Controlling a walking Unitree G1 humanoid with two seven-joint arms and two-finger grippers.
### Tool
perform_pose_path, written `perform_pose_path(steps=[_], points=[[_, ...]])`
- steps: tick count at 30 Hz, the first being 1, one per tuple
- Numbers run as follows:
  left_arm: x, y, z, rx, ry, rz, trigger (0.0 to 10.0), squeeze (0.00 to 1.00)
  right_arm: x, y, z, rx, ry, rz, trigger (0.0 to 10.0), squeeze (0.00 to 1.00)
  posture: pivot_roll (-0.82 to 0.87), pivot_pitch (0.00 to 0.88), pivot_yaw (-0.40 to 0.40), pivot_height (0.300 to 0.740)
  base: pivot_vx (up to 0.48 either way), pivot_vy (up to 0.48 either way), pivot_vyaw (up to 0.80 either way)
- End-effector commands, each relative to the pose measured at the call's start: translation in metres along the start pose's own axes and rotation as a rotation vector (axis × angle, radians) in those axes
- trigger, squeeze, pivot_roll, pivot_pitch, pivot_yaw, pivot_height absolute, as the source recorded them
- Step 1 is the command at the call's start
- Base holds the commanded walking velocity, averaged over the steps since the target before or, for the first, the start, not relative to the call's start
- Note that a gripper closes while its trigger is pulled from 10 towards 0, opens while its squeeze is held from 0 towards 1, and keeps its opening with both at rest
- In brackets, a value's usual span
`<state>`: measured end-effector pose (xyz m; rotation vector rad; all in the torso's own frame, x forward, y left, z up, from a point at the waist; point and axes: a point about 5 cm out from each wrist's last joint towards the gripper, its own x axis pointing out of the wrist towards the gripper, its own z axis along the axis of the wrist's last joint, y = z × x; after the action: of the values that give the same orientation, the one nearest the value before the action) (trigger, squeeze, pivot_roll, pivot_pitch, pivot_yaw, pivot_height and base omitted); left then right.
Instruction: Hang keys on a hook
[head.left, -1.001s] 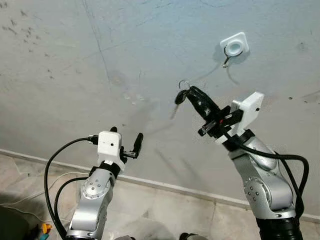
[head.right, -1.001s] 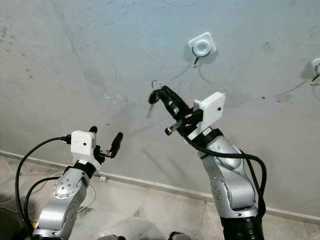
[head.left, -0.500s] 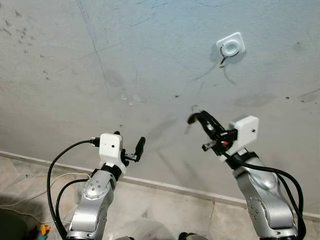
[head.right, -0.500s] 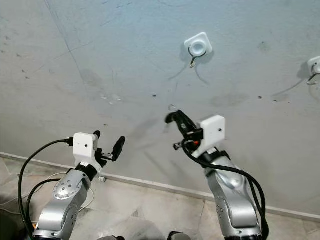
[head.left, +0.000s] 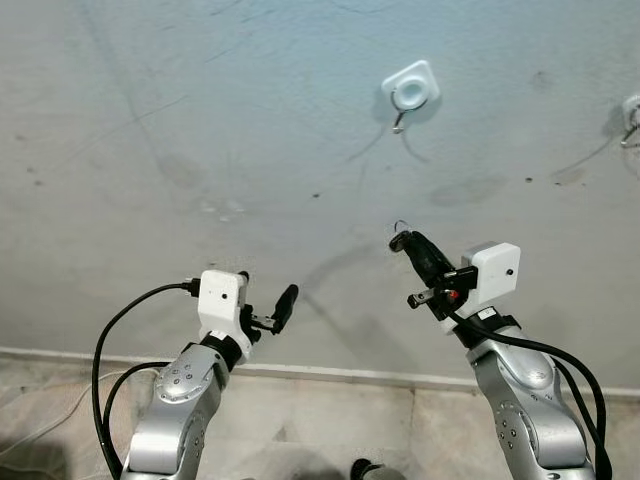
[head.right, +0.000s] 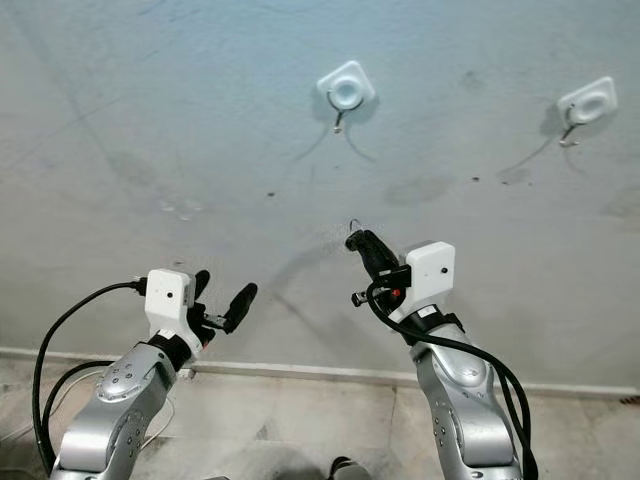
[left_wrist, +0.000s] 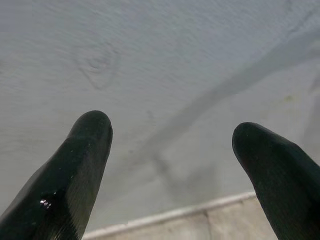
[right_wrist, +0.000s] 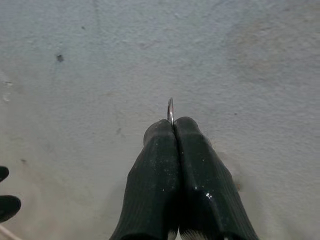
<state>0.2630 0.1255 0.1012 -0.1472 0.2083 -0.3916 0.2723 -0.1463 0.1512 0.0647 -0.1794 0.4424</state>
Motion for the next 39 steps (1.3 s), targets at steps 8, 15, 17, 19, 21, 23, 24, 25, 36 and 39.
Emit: perform_pose_path(steps=[8, 15, 17, 19, 21, 23, 24, 25, 36, 39], points=[[-0.0029, 0.0041, 0.0066, -0.08, 0.007, -0.011, 10.0, 0.0, -0.0015, -0.0038, -0.0018, 0.011, 0.011, -0.018, 10.0, 0.0, -0.05, 0.166, 0.042, 0.74, -0.036, 0.0, -0.74], [-0.0036, 0.0024, 0.0055, -0.075, 0.021, -0.008, 10.0, 0.0, -0.0006, -0.0044, -0.001, 0.011, 0.007, -0.019, 10.0, 0.0, -0.05, 0.166, 0.041, 0.74, -0.297, 0.0, -0.52], [-0.0036, 0.0026, 0.0056, -0.08, 0.024, -0.007, 10.0, 0.0, -0.0002, -0.0044, -0.0001, 0.01, 0.004, -0.018, 10.0, 0.0, -0.05, 0.167, 0.04, 0.74, -0.287, 0.0, -0.5], [-0.0036, 0.0027, 0.0053, -0.081, 0.025, -0.005, 10.0, 0.0, 0.0, -0.0045, -0.0002, 0.01, 0.005, -0.018, 10.0, 0.0, -0.05, 0.168, 0.04, 0.74, -0.247, 0.0, -0.49], [-0.0037, 0.0025, 0.0054, -0.082, 0.028, -0.003, 10.0, 0.0, 0.0003, -0.005, -0.0003, 0.009, 0.007, -0.019, 10.0, 0.0, -0.05, 0.17, 0.038, 0.74, -0.261, 0.0, -0.48], [-0.0041, 0.0024, 0.0054, -0.081, 0.028, -0.001, 10.0, 0.0, 0.0005, -0.0055, 0.0001, 0.009, 0.005, -0.02, 10.0, 0.0, -0.05, 0.171, 0.039, 0.74, -0.251, 0.0, -0.47], [-0.0042, 0.0025, 0.0055, -0.08, 0.027, 0.0, 10.0, 0.0, 0.0006, -0.0057, 0.0003, 0.007, 0.005, -0.02, 10.0, 0.0, -0.05, 0.171, 0.039, 0.74, -0.24, 0.0, -0.46], [-0.0041, 0.0027, 0.0052, -0.086, 0.029, 0.005, 10.0, 0.0, 0.0014, -0.0064, 0.0009, 0.006, 0.002, -0.023, 10.0, 0.0, -0.05, 0.171, 0.039, 0.74, 0.0, 0.0, -0.46], [-0.0032, 0.0059, 0.007, -0.083, 0.023, 0.024, 10.0, 0.0, 0.0045, -0.0078, 0.0028, 0.003, -0.011, -0.031, 10.0, 0.0, -0.05, 0.171, 0.044, 0.74, 0.0, 0.0, -0.43], [-0.0035, 0.0062, 0.0072, -0.075, 0.025, 0.025, 10.0, 0.0, 0.0049, -0.0077, 0.0029, 0.003, -0.013, -0.033, 10.0, 0.0, -0.04, 0.176, 0.045, 0.74, 0.0, 0.0, -0.43]])
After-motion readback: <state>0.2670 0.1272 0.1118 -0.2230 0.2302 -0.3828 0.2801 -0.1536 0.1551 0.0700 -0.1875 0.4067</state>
